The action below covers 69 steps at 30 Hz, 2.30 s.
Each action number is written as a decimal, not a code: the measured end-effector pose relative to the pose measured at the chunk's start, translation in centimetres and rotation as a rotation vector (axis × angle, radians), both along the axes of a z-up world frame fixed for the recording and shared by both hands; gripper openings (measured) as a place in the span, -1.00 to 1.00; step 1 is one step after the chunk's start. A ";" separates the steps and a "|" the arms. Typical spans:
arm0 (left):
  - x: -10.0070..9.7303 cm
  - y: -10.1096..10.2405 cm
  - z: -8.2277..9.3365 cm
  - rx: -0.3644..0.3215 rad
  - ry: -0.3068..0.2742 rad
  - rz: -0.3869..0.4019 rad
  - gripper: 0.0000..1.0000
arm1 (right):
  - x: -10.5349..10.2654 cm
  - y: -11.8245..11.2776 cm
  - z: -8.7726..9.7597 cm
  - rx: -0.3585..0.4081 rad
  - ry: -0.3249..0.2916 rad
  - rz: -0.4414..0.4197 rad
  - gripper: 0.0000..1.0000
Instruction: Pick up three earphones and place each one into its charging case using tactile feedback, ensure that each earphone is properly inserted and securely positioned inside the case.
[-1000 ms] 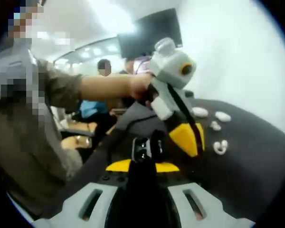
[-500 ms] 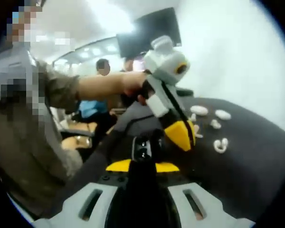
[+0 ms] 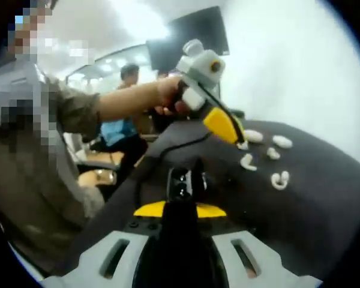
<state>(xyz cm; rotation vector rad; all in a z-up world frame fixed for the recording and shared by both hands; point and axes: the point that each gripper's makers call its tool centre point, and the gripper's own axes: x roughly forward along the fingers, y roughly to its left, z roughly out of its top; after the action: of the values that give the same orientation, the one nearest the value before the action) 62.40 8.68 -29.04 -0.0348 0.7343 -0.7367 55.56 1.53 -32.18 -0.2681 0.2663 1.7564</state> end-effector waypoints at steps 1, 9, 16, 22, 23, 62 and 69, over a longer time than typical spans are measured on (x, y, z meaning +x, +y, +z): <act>-0.3 -0.1 -0.7 0.023 0.010 -0.015 -0.73 | 0.0 0.0 0.0 0.000 0.001 0.000 -0.63; -0.2 -1.4 -3.8 0.148 -0.083 -0.109 -0.57 | 0.1 0.0 0.0 0.003 0.008 0.000 -0.63; -0.1 -1.0 -3.6 0.189 -0.107 -0.074 -1.00 | 0.1 0.0 0.0 0.004 0.013 0.002 -0.63; -1.2 -1.1 -3.4 0.216 -0.123 -0.093 -0.98 | 0.1 0.0 0.0 0.004 0.016 0.003 -0.63; -0.7 -1.1 -2.9 0.229 -0.166 -0.103 -0.90 | 0.1 0.0 0.0 0.004 0.015 0.003 -0.63; -1.1 -1.5 -0.1 0.205 -0.181 -0.388 -0.71 | 0.1 0.0 -0.1 0.008 0.040 0.001 -0.63; -1.3 -3.4 -1.4 0.234 -0.102 -0.591 -0.70 | 0.2 0.0 -0.1 0.010 0.045 0.001 -0.63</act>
<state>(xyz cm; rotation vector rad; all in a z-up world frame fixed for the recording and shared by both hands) 61.12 5.32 -30.45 0.4460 0.7337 -1.1981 55.74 1.50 -32.24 -0.2216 0.2899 1.7663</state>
